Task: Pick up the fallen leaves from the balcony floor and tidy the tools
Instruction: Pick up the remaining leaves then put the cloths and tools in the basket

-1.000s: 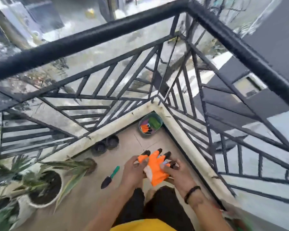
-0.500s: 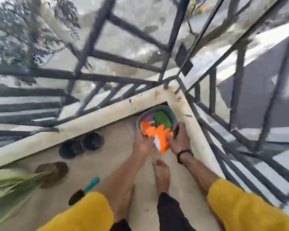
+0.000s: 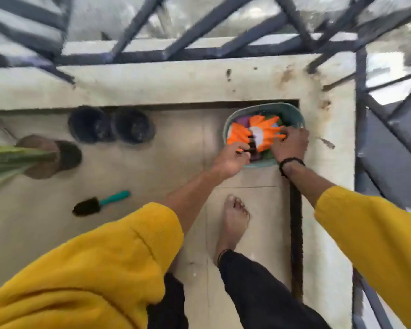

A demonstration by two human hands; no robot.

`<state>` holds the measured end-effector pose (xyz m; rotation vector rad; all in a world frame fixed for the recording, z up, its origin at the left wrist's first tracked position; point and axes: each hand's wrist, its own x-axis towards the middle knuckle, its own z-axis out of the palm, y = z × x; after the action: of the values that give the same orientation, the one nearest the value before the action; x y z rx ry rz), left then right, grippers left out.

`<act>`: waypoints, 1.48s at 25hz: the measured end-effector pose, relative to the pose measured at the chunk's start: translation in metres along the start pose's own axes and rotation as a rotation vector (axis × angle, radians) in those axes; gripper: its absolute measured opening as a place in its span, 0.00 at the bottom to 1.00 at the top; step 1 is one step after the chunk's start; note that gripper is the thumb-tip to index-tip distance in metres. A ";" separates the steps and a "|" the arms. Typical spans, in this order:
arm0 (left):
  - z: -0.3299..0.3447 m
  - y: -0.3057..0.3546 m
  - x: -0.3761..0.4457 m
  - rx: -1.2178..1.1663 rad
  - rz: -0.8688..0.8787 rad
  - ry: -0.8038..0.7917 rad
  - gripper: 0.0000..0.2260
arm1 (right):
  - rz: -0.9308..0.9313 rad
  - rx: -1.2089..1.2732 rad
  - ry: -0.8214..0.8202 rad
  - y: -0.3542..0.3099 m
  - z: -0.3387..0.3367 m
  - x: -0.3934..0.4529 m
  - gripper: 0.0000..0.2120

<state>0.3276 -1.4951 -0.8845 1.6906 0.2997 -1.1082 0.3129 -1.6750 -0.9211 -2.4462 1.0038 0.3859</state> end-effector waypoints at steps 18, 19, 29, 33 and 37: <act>-0.308 -0.312 -0.216 -0.683 -0.646 0.673 0.11 | -1.073 -0.691 -0.609 -0.266 0.322 -0.322 0.15; -0.312 -0.316 -0.214 -0.702 -0.634 0.658 0.11 | -1.089 -0.758 -0.602 -0.267 0.335 -0.327 0.15; -0.320 -0.312 -0.240 -0.464 -0.672 0.814 0.21 | -0.976 -0.622 -0.788 -0.257 0.298 -0.321 0.11; -0.323 -0.274 -0.244 -0.208 -0.347 0.939 0.14 | -0.832 -0.437 -0.905 -0.238 0.211 -0.311 0.12; -0.281 -0.184 -0.219 -0.403 -0.174 0.736 0.10 | -0.694 -0.426 -0.897 -0.204 0.118 -0.258 0.12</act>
<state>0.2341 -1.1103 -0.8193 1.6582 1.0748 -0.4510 0.2708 -1.3359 -0.8500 -2.3281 -0.3225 1.3553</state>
